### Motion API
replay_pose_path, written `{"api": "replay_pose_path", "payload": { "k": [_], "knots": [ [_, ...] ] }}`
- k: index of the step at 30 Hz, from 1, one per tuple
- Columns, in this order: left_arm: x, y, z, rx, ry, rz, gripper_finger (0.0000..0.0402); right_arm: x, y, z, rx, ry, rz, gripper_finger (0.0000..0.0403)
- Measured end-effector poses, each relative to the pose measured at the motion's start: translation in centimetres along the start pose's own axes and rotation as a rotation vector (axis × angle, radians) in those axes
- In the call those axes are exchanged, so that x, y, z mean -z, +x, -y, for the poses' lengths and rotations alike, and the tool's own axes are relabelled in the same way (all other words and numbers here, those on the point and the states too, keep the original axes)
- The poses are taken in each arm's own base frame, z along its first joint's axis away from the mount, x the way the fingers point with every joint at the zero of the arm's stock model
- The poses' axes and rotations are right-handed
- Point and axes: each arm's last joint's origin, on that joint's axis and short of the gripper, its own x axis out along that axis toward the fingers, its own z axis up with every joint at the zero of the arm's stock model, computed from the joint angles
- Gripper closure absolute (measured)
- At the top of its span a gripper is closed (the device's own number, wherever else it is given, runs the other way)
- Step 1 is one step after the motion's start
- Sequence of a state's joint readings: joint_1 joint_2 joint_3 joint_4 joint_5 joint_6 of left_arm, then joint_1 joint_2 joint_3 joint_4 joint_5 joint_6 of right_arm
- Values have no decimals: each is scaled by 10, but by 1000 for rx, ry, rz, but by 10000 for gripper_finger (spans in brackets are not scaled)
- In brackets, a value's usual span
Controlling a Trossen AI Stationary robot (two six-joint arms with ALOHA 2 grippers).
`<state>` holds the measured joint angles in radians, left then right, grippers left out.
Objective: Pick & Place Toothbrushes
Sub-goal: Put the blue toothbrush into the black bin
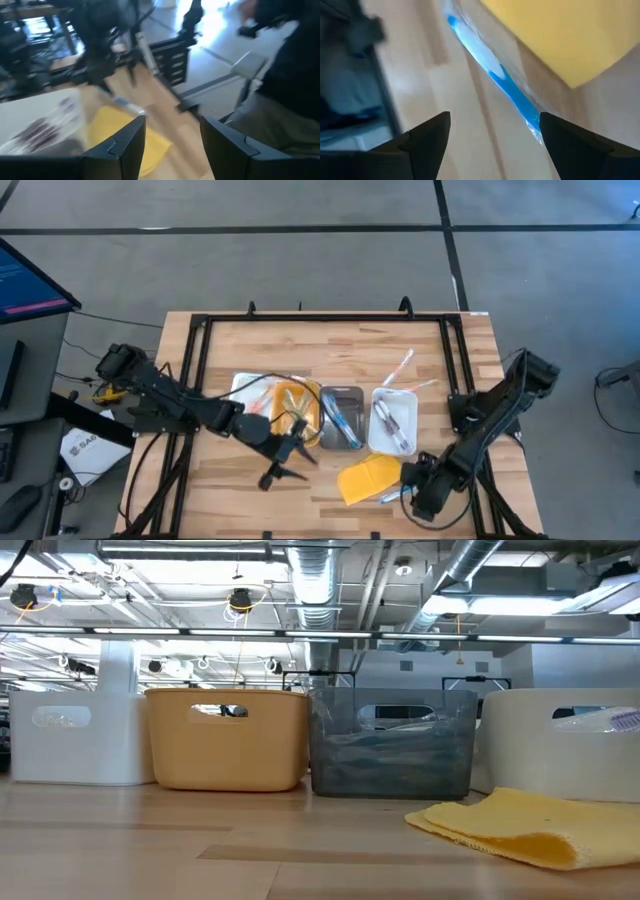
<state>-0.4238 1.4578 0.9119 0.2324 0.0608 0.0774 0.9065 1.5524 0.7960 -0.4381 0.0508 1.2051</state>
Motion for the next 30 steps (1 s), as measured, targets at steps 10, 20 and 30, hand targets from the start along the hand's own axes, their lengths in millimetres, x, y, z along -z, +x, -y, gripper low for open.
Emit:
{"api": "replay_pose_path", "payload": {
  "k": [10,20,30],
  "knots": [
    [-12,-1,46,122,-14,107,219,7,26,-1,420,-61,-132,101],
    [-13,-1,46,117,-16,118,219,5,26,-5,423,-70,-119,101],
    [-13,-1,42,107,-18,111,219,0,-1,-9,316,-47,-94,101]
  ]
}}
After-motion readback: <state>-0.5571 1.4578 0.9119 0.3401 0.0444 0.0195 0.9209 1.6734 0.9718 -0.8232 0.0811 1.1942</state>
